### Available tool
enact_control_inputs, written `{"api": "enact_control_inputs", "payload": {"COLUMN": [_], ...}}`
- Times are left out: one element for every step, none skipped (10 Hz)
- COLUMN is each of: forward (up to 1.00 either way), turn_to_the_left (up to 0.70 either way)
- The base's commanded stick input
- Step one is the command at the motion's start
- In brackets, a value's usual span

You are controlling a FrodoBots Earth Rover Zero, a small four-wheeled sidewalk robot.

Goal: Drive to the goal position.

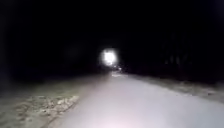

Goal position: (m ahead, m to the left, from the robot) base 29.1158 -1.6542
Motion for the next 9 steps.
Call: {"api": "enact_control_inputs", "payload": {"forward": [1.0,1.0,1.0,1.0,1.0,1.0,1.0,1.0,1.0], "turn_to_the_left": [0.0,0.0,0.0,0.0,0.0,0.0,0.0,0.0,0.0]}}
